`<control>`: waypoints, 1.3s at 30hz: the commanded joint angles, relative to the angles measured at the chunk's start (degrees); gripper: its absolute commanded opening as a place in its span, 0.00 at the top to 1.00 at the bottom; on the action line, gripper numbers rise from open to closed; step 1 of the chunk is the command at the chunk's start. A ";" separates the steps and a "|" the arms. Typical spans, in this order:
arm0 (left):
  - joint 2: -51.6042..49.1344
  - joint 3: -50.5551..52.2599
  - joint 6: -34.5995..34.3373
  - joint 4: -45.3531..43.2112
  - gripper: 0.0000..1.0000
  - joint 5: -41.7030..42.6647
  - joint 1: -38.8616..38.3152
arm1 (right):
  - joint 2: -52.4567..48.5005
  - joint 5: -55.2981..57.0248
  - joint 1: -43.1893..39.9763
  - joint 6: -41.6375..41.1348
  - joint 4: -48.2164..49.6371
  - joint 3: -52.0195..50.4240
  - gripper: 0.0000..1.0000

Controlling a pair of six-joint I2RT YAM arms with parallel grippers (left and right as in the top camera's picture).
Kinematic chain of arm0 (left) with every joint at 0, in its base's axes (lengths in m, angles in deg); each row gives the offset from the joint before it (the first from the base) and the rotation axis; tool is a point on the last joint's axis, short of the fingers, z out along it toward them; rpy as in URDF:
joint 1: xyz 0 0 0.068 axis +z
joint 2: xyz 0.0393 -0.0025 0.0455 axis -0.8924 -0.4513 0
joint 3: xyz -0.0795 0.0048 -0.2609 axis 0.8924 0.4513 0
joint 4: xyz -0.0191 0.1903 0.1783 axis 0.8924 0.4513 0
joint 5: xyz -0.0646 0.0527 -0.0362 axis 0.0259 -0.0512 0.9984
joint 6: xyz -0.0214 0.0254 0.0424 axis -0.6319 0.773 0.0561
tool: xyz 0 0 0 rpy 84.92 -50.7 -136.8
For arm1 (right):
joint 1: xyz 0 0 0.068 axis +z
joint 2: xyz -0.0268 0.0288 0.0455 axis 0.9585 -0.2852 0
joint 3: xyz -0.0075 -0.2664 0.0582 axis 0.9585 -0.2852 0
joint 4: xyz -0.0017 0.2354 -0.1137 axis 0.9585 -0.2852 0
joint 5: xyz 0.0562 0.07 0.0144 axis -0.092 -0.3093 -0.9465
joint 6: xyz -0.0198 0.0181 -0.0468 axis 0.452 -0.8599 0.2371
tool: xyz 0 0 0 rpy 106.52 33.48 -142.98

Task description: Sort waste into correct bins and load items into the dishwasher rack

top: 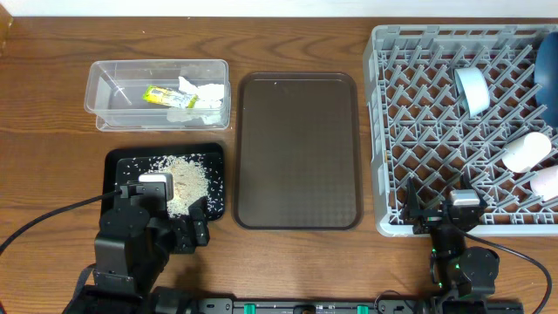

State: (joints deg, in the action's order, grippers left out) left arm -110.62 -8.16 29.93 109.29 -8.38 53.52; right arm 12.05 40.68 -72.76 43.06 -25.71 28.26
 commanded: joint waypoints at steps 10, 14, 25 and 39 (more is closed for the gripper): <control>14.60 18.62 2.99 -14.67 0.10 -1.07 5.16 | 0.35 0.33 0.48 0.48 -0.13 -0.13 0.01; 20.92 28.59 2.97 -26.82 0.10 -1.07 6.10 | 0.35 0.33 0.48 0.48 -0.13 -0.13 0.01; 29.22 48.09 2.95 -54.90 0.10 -1.57 6.16 | 0.35 0.33 0.48 0.48 -0.13 -0.13 0.01; 28.98 47.93 2.97 -49.88 0.10 -2.60 6.16 | 0.35 0.33 0.48 0.48 -0.11 -0.13 0.01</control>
State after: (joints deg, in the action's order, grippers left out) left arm -81.90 39.32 32.40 56.60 -9.80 59.38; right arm 12.05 40.86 -72.76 43.06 -25.71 28.26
